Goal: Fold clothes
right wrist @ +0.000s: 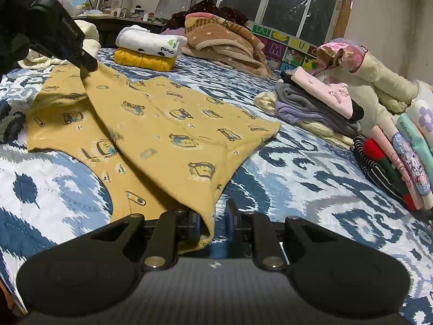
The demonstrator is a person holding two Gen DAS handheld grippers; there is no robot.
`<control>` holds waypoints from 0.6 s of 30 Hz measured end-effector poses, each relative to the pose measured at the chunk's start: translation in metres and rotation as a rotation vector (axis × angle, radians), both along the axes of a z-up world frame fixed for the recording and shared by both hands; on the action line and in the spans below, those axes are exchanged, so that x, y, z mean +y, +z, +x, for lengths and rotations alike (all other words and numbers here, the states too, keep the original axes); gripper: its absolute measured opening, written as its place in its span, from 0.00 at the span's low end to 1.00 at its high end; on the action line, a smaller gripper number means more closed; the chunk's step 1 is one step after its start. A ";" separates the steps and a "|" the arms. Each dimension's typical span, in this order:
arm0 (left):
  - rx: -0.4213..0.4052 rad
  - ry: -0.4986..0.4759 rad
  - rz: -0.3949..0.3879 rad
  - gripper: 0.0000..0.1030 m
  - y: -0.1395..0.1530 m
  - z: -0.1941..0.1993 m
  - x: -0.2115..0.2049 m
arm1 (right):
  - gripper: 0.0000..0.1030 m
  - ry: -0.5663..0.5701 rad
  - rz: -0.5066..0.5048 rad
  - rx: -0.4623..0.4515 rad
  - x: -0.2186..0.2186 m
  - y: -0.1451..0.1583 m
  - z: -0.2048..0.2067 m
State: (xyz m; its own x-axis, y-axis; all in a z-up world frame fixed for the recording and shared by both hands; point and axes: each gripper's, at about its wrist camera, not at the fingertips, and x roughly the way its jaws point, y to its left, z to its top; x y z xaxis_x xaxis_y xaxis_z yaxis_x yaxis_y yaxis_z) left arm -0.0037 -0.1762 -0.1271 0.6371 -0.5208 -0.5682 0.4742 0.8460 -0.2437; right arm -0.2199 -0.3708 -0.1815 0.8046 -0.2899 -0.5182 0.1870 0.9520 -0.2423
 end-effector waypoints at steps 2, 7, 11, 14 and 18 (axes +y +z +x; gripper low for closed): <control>-0.007 -0.009 -0.023 0.07 0.004 0.000 0.000 | 0.19 0.001 -0.011 -0.001 0.001 0.000 0.000; -0.092 -0.038 -0.115 0.07 0.033 0.000 0.001 | 0.19 0.007 -0.059 -0.010 0.007 0.002 -0.002; -0.087 -0.038 -0.170 0.07 0.041 0.002 0.009 | 0.19 0.039 -0.102 -0.025 0.014 0.004 -0.004; -0.093 -0.032 -0.193 0.07 0.046 0.002 0.017 | 0.11 0.069 -0.118 -0.034 0.020 0.005 -0.006; -0.101 -0.011 -0.198 0.07 0.049 0.002 0.029 | 0.06 0.111 -0.156 -0.044 0.028 0.009 -0.008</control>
State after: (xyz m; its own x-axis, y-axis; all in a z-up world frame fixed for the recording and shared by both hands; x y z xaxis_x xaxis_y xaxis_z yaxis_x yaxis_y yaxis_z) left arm -0.0015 -0.1472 -0.0783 0.6791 -0.6234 -0.3875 0.5139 0.7808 -0.3554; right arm -0.2279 -0.3430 -0.1727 0.8573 -0.2721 -0.4371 0.0966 0.9189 -0.3825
